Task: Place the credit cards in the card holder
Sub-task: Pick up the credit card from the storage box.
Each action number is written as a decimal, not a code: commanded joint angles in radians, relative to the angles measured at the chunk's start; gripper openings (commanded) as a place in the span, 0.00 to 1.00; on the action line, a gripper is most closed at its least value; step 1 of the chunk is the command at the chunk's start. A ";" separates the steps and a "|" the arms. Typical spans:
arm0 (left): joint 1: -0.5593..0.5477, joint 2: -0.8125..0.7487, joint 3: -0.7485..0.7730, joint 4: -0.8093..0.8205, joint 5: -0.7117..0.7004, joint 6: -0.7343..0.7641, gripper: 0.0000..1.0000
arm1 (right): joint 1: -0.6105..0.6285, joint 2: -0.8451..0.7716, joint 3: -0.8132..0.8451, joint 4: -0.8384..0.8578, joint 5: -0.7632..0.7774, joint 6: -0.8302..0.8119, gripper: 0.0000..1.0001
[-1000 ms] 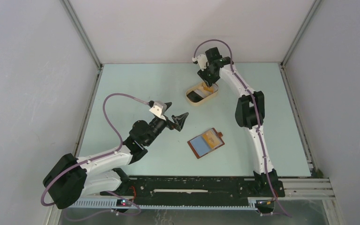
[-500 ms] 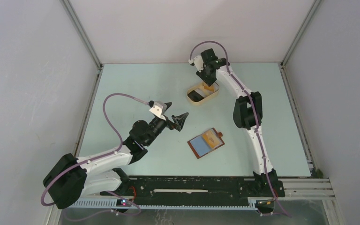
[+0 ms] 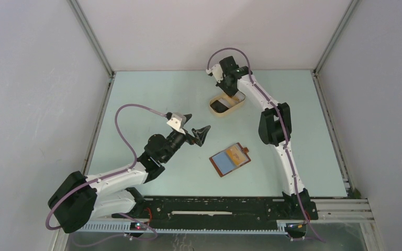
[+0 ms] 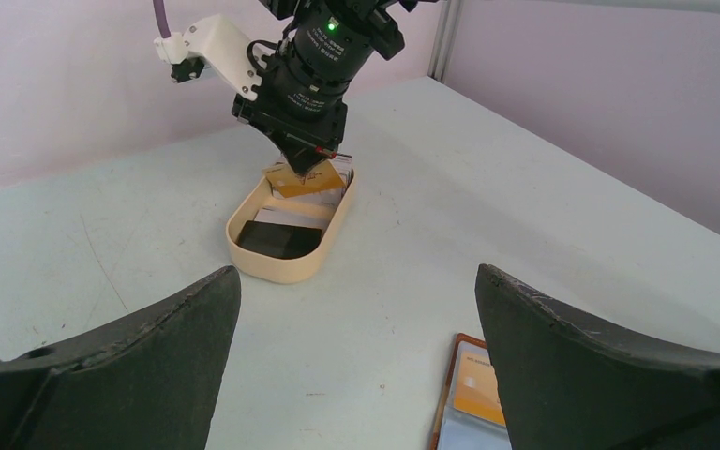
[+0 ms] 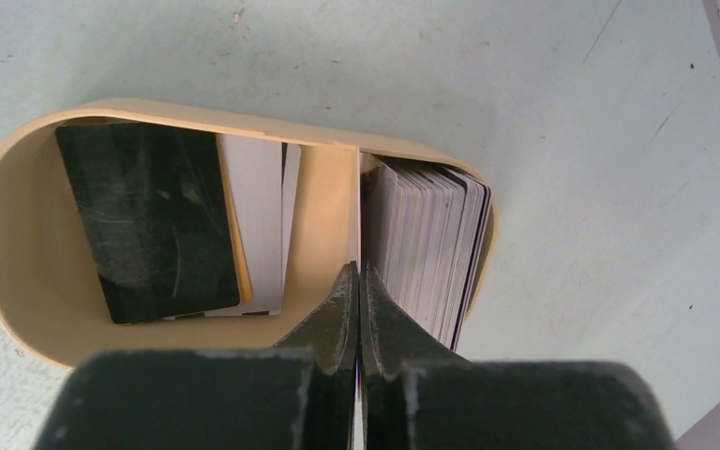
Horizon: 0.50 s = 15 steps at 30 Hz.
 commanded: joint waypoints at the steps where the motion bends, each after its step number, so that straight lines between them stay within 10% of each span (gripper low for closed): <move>1: 0.006 -0.001 -0.028 0.048 0.003 -0.006 1.00 | -0.001 -0.098 -0.002 0.005 -0.024 0.009 0.00; 15: 0.010 -0.009 -0.040 0.064 0.003 -0.013 1.00 | -0.020 -0.212 -0.059 -0.038 -0.223 0.060 0.00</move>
